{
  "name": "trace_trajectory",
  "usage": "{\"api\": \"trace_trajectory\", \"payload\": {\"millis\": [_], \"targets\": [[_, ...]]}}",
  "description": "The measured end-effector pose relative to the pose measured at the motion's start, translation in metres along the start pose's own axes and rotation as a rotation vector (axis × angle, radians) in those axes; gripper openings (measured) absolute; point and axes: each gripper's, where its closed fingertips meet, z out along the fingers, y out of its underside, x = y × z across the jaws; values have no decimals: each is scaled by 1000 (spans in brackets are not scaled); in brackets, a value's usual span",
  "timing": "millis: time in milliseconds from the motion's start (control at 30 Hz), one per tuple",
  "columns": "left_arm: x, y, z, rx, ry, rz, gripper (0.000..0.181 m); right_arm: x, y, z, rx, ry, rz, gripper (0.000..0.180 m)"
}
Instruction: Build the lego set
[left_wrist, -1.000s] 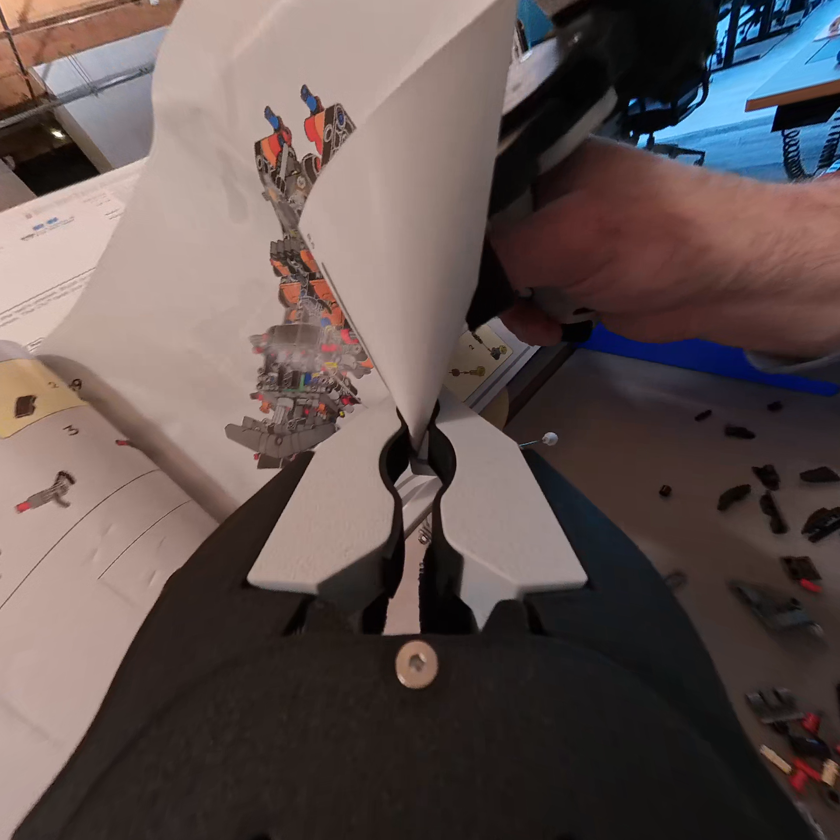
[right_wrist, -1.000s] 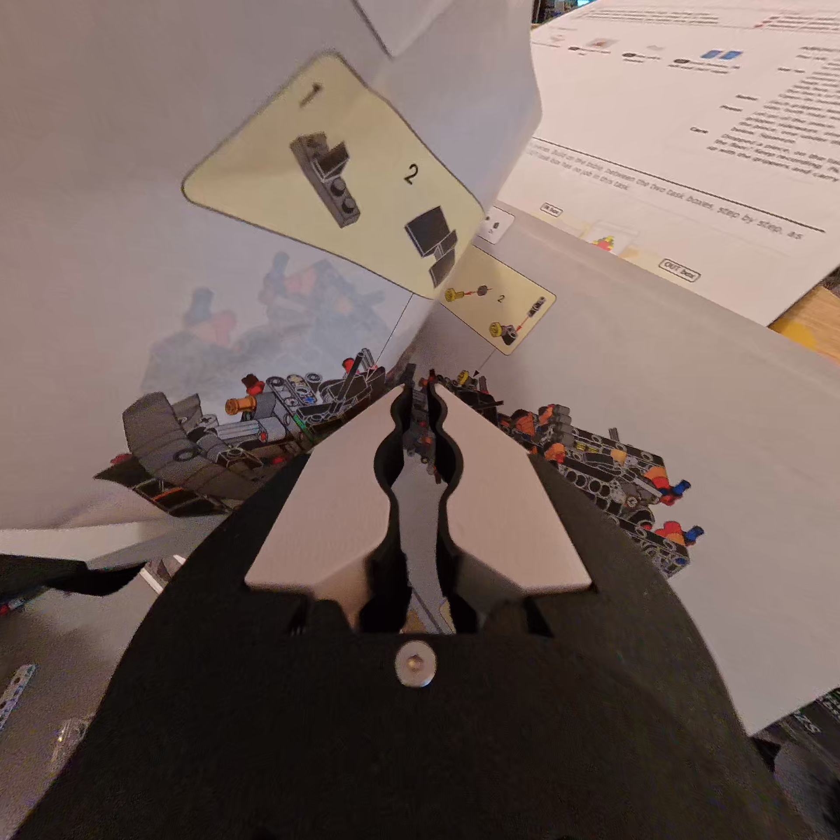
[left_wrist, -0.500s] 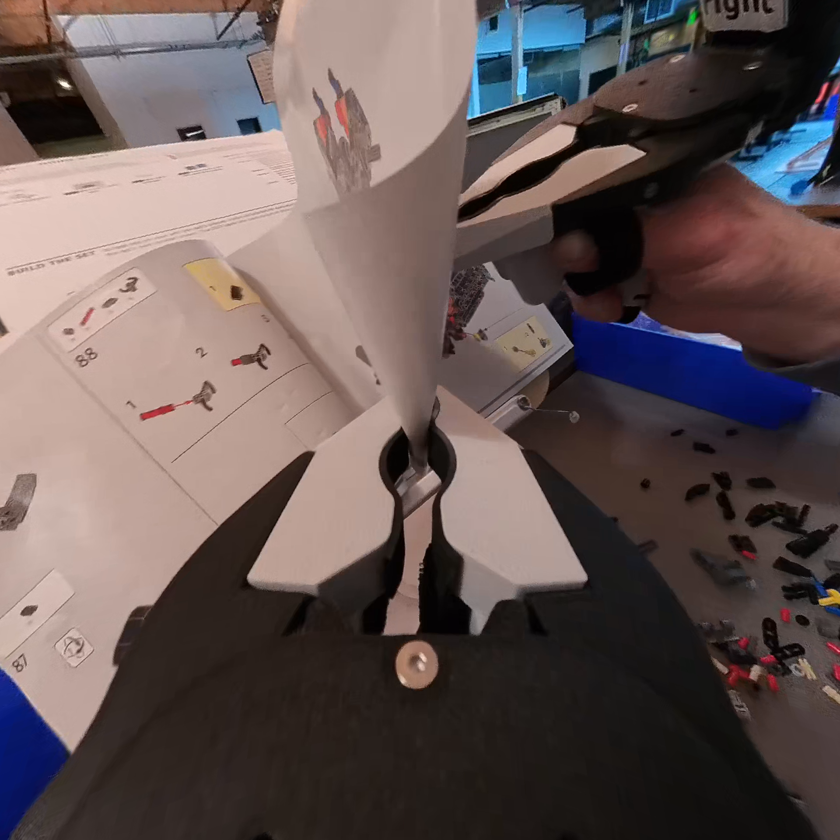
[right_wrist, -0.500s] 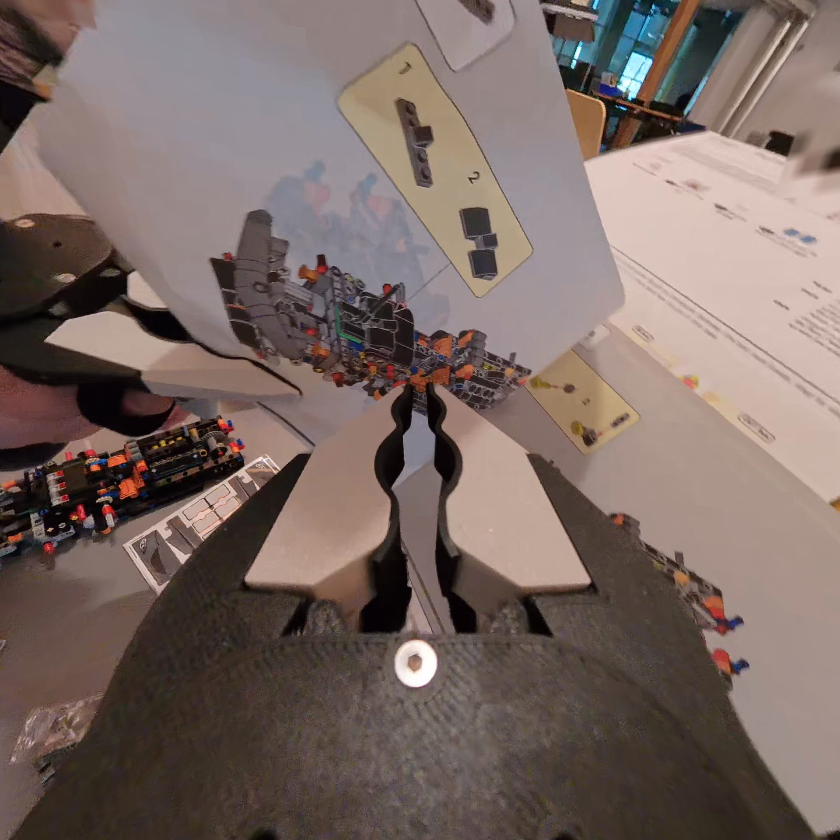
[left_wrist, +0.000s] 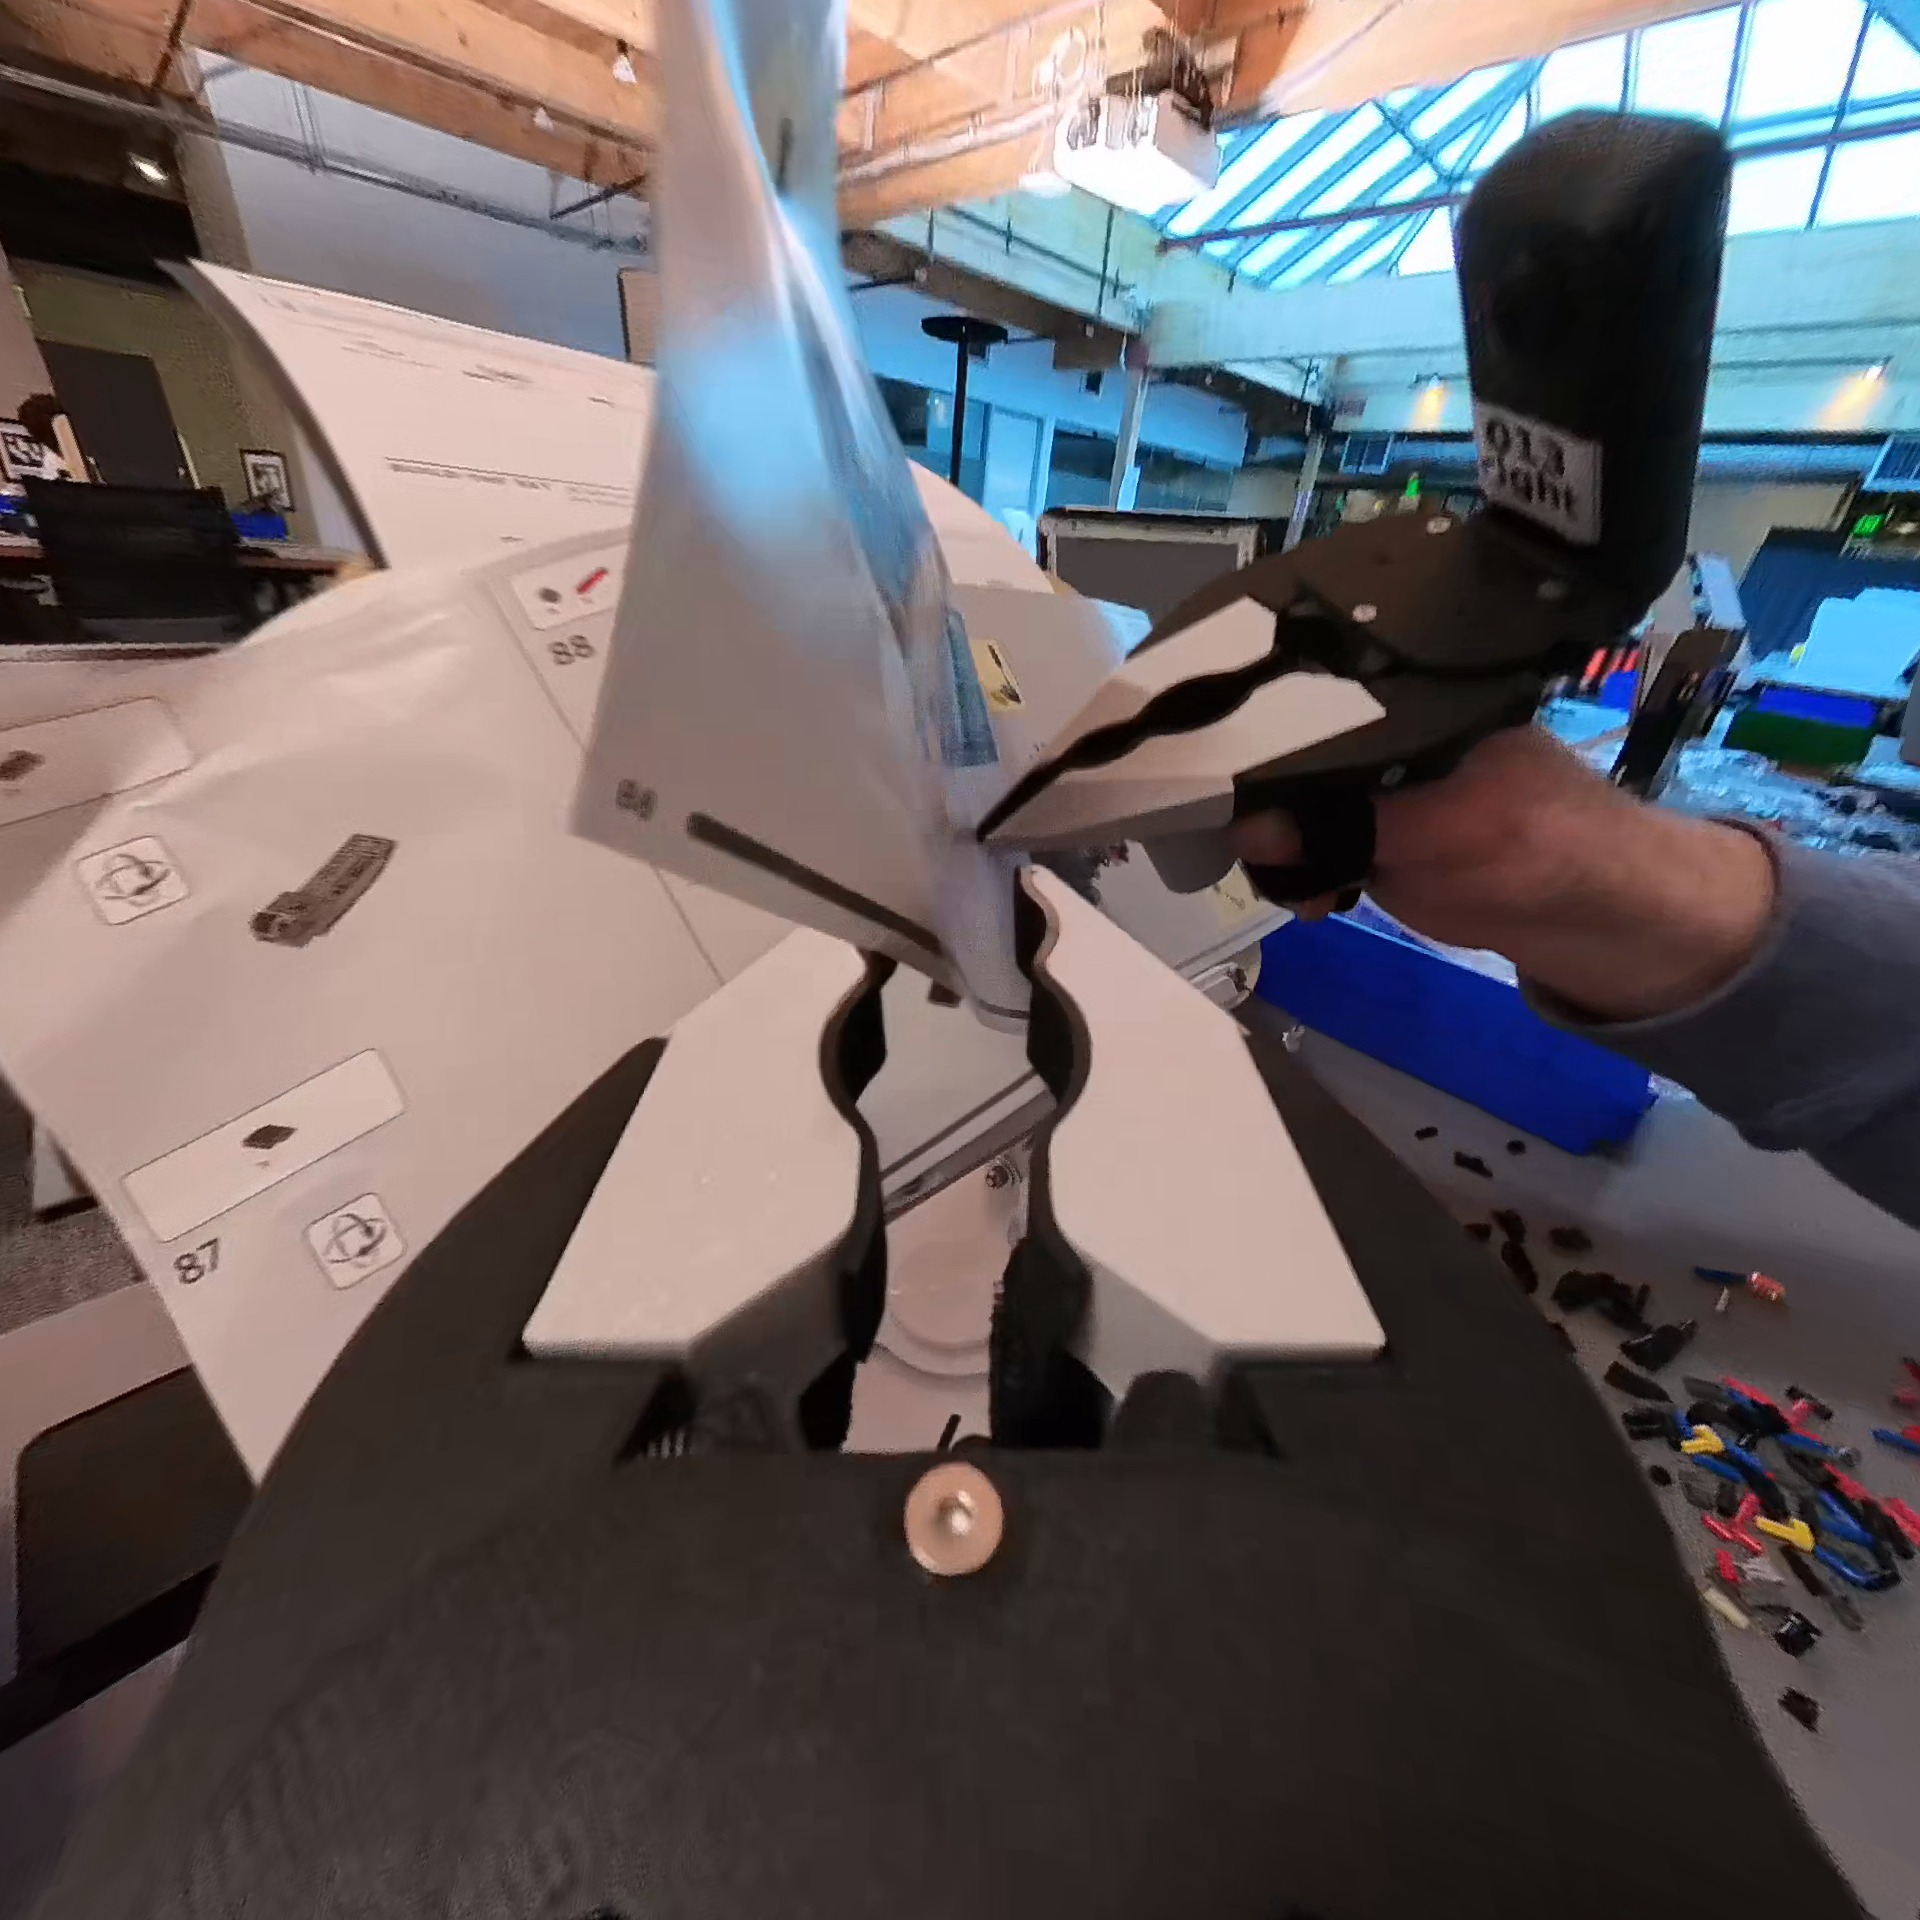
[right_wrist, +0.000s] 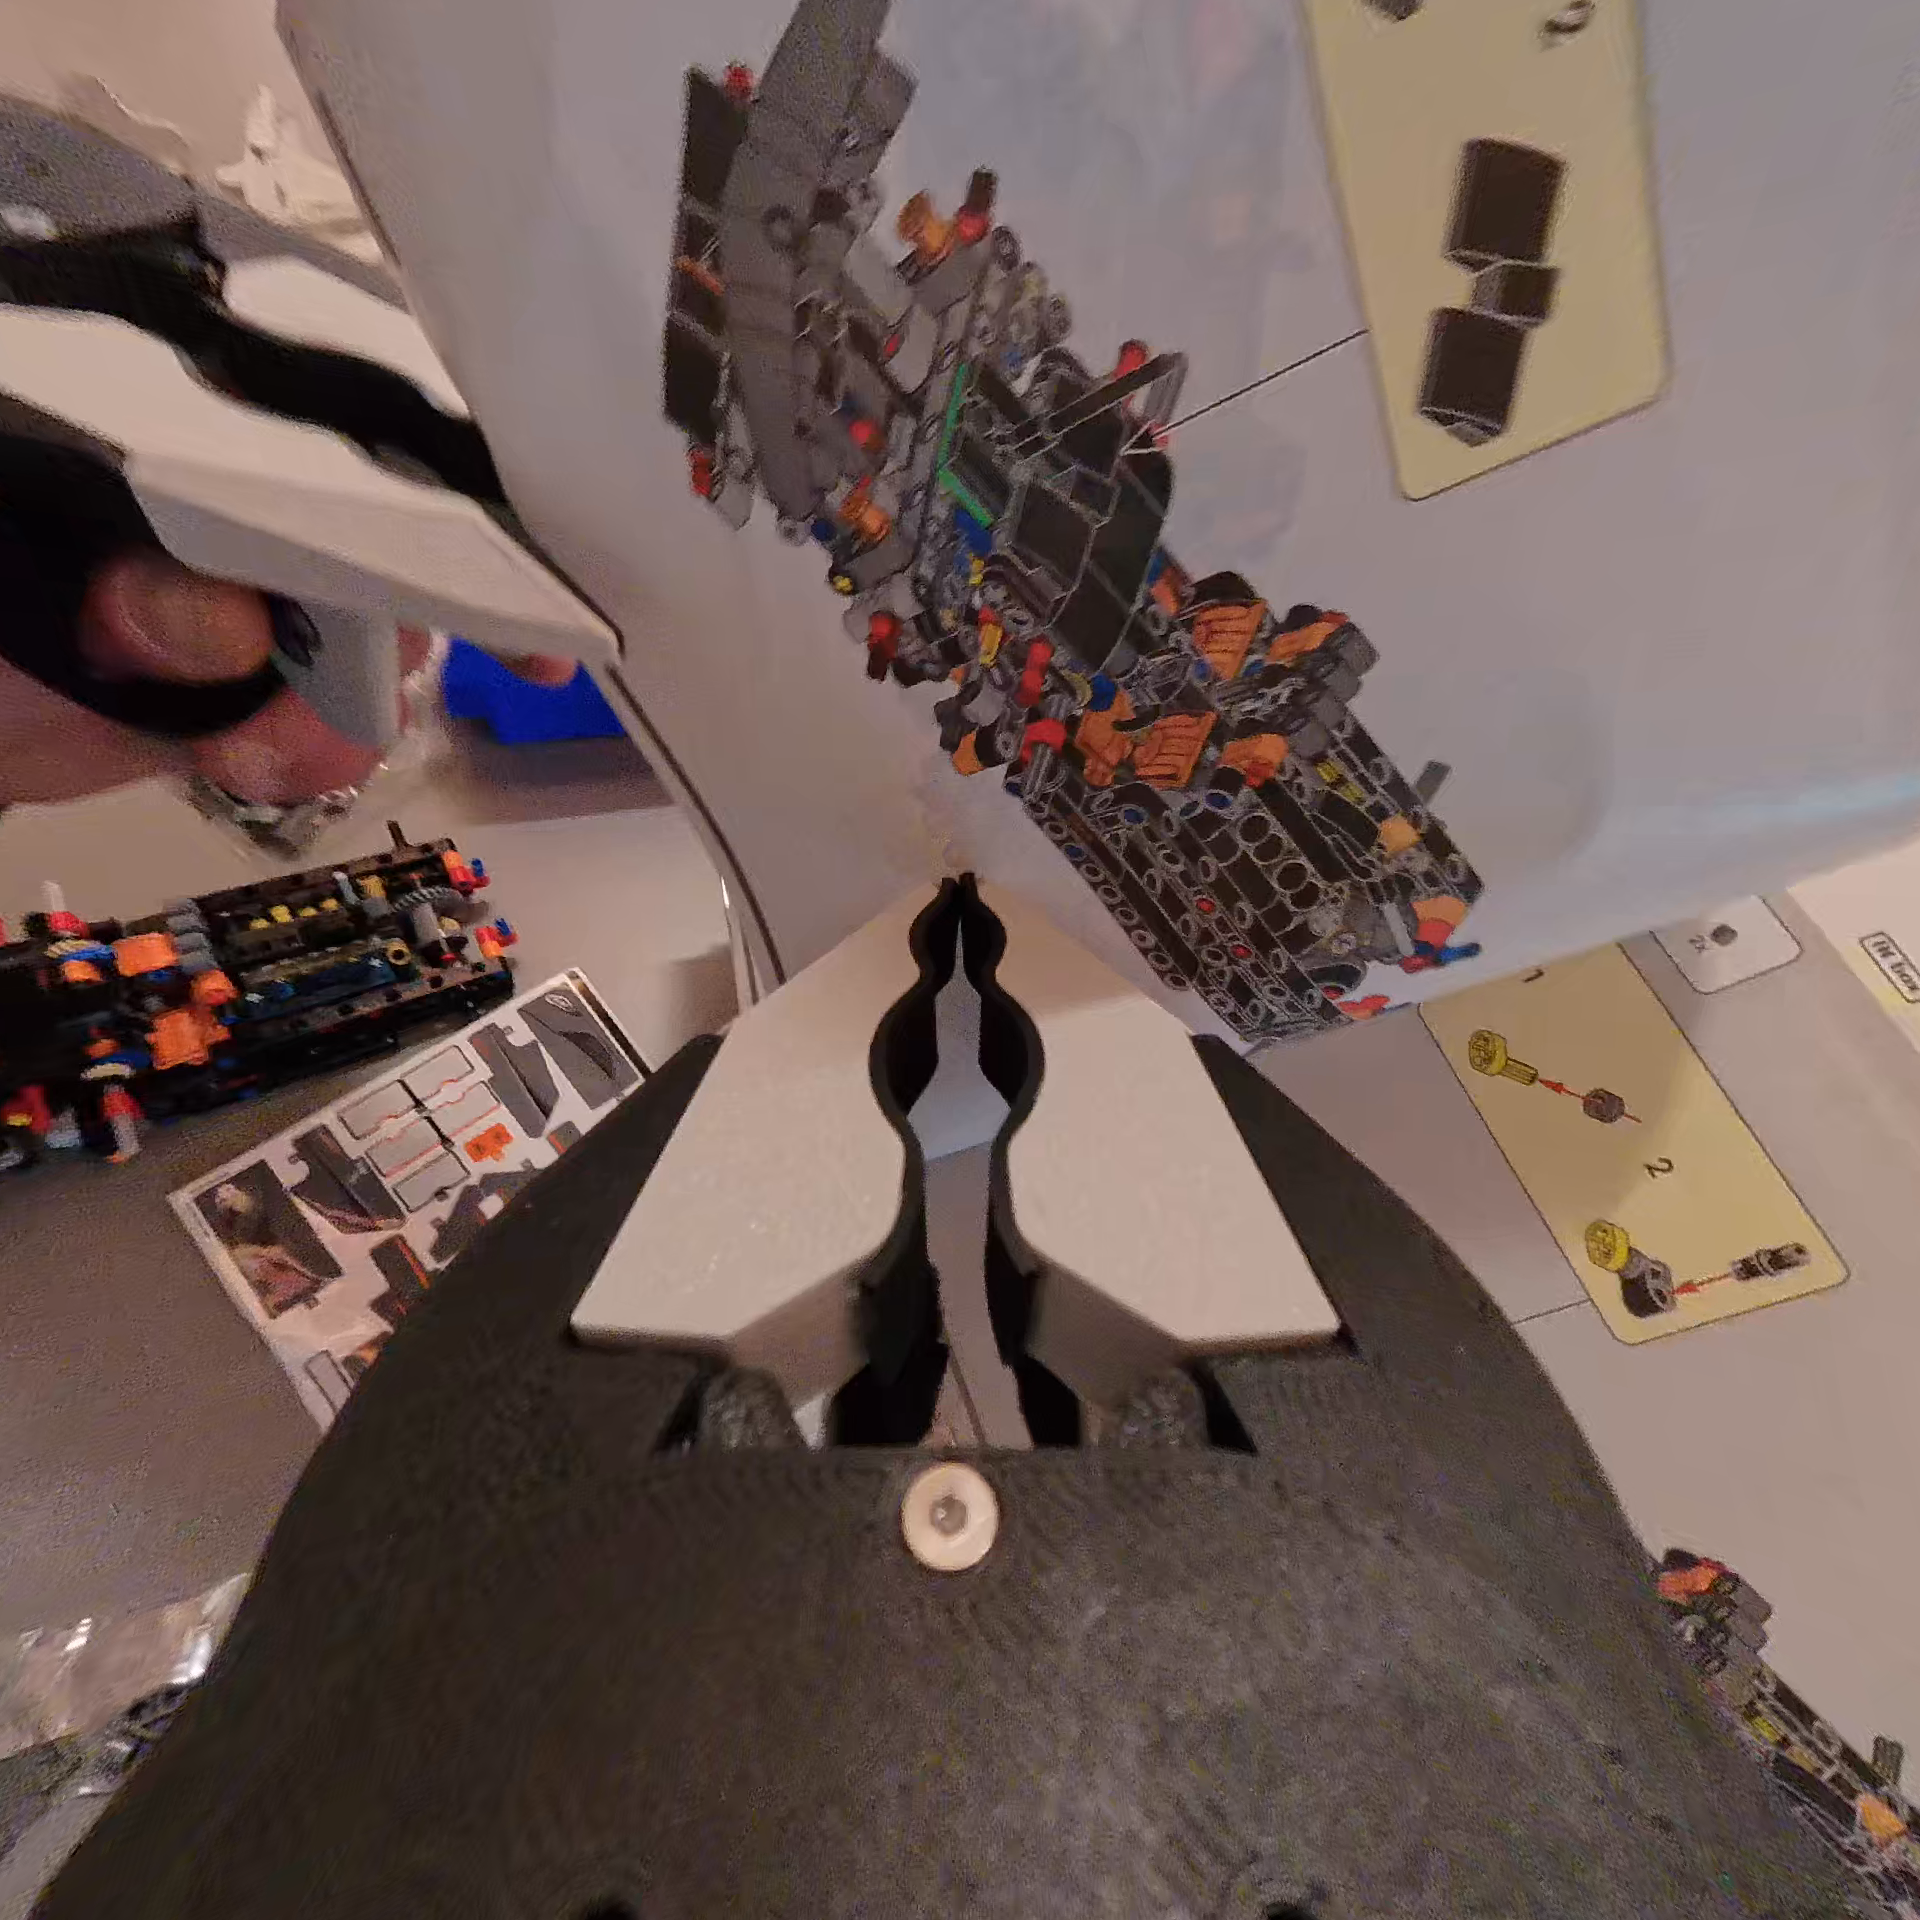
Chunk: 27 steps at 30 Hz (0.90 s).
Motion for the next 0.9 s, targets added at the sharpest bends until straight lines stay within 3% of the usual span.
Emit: {"api": "trace_trajectory", "payload": {"millis": [33,200,300,367,667,900], "targets": [[-4,-4,-4,18,6,-10,20,0,1,3,-16,7,-13,0],[-29,-22,-19,84,-4,-34,21,-1,8,15,-76,4,-32,0],[-42,-24,-23,83,-6,-75,9,-1,9,21,-89,-3,-22,0],[-51,-20,-23,60,-26,-95,0,-2,9,22,-85,-15,-7,0],[-90,24,-31,-11,-156,-221,0,-6,8,9,-88,15,-78,4],[-93,30,-34,29,-28,-304,4,-63,13,22,-152,-96,-266,12]]}}
